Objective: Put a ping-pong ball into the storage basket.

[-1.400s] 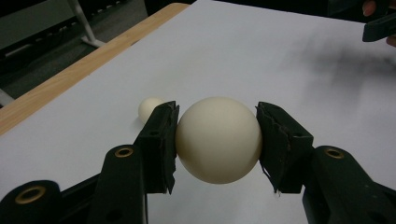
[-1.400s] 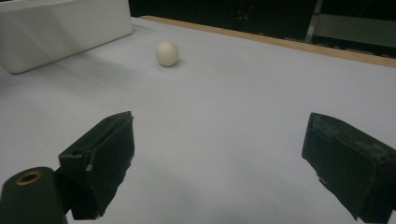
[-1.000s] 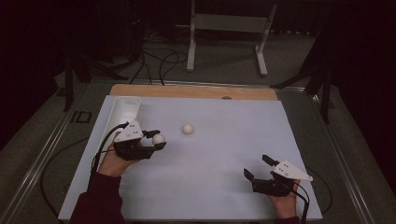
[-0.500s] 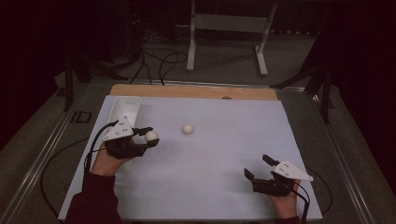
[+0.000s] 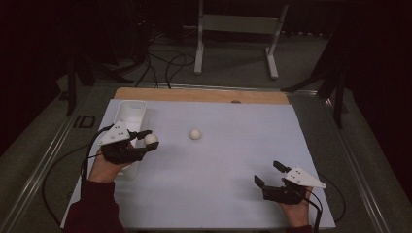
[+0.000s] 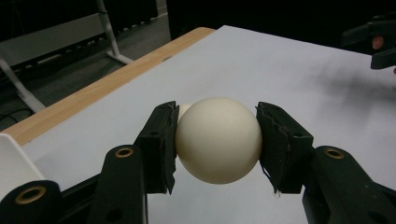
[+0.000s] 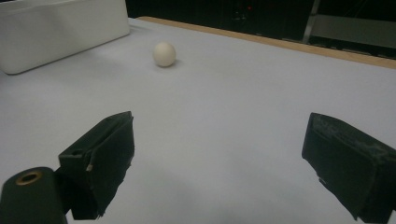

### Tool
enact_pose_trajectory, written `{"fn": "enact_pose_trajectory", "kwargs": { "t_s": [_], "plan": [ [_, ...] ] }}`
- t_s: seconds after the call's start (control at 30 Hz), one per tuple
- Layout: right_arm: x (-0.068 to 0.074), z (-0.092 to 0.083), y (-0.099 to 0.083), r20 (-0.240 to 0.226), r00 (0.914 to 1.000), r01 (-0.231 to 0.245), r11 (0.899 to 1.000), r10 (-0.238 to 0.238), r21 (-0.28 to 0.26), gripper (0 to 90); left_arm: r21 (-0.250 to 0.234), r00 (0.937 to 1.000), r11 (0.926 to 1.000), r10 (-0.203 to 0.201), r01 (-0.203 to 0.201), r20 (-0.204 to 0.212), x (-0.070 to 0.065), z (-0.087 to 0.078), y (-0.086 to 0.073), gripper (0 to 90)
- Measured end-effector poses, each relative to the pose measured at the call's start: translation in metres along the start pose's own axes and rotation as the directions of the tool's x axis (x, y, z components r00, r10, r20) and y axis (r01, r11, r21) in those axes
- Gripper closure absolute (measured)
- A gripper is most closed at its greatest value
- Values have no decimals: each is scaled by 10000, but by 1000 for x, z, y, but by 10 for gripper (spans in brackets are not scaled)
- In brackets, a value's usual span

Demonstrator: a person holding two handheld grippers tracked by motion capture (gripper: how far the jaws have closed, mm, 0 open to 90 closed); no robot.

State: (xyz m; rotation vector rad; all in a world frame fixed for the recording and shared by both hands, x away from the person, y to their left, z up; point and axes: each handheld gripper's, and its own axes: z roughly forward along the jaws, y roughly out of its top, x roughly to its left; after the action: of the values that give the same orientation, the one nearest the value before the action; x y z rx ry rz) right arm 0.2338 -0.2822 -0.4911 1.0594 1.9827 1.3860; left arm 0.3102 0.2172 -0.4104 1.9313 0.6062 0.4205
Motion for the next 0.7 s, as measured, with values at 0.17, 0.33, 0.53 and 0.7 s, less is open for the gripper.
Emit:
{"fn": "enact_pose_trajectory", "kwargs": {
  "t_s": [0.17, 0.33, 0.53, 0.7],
  "plan": [
    [0, 0, 0, -2, 10000, 14, 10000, -14, 1, 91, -85, 9999, 9999, -128, 127, -56, 3, -5, -1, 510],
    [0, 0, 0, 0, 10000, 21, 10000, -21, -2, 90, -92, 9998, 9998, -167, 167, -92, 6, -9, -3, 510],
    [0, 0, 0, 13, 10000, 54, 10000, -54, 28, 91, -166, 9994, 9995, -276, 273, -203, 9, -13, -5, 509],
    [0, 0, 0, 16, 10000, 33, 10000, -34, 20, 91, -162, 9989, 9993, -341, 336, -320, 11, -16, -7, 510]
  ]
}}
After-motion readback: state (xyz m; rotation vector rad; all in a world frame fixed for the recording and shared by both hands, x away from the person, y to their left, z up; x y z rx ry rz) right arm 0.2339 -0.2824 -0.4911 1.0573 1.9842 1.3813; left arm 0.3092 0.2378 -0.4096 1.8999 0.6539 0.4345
